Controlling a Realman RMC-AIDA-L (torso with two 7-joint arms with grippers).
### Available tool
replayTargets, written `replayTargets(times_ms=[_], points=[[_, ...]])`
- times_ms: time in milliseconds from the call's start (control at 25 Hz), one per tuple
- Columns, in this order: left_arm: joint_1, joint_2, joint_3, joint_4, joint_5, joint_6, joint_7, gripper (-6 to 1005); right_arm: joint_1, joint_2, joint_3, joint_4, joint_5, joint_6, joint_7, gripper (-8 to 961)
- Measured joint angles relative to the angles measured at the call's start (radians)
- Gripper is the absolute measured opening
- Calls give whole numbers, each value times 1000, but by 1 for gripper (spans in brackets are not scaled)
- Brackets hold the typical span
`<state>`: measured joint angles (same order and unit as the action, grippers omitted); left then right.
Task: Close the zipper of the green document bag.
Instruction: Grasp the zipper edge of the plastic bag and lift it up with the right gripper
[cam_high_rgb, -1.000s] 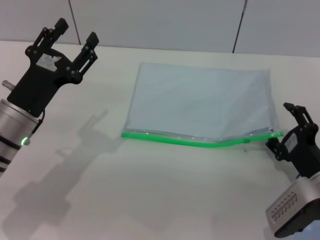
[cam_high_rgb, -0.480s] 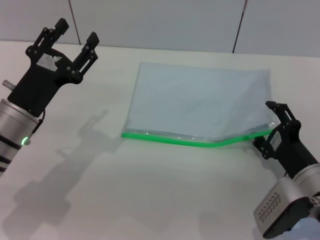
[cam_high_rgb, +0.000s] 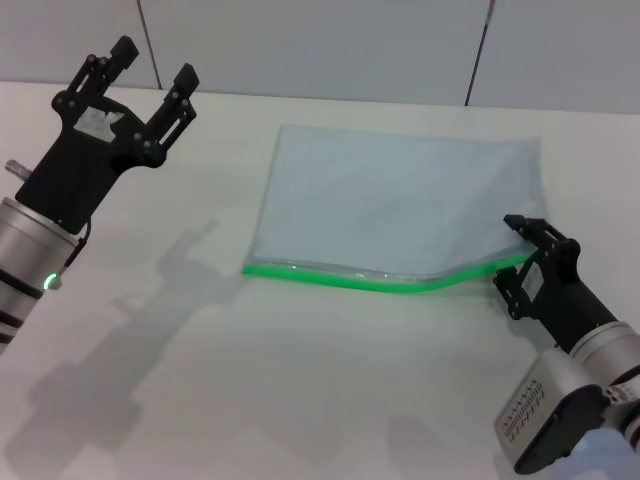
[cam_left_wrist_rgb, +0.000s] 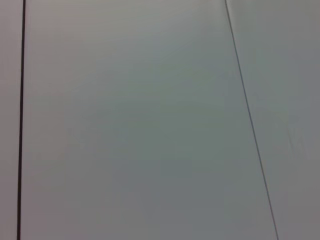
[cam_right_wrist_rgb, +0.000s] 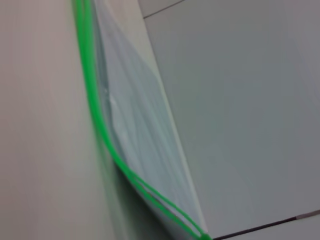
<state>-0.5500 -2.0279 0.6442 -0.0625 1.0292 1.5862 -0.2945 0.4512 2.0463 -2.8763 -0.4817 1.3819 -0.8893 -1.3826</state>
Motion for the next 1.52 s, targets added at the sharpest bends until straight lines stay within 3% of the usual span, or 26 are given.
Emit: replayTargets(times_ms=[40, 480, 560, 960, 1520], points=[[0, 0, 0, 0, 0, 0, 0, 665, 1, 0, 0, 0, 0, 6, 0, 741], [-2, 0, 1, 0, 0, 0, 0, 656, 3, 2, 0, -23, -2, 10, -3, 284], [-2, 0, 2, 0, 0, 0, 0, 654, 4, 1, 0, -28, -3, 10, -3, 133], [-11, 0, 10, 3, 25, -34, 4, 646, 15, 1, 0, -55, -4, 12, -42, 92], [-119, 0, 16, 10, 330, -208, 16, 635, 59, 0, 0, -80, -13, 41, -57, 48]])
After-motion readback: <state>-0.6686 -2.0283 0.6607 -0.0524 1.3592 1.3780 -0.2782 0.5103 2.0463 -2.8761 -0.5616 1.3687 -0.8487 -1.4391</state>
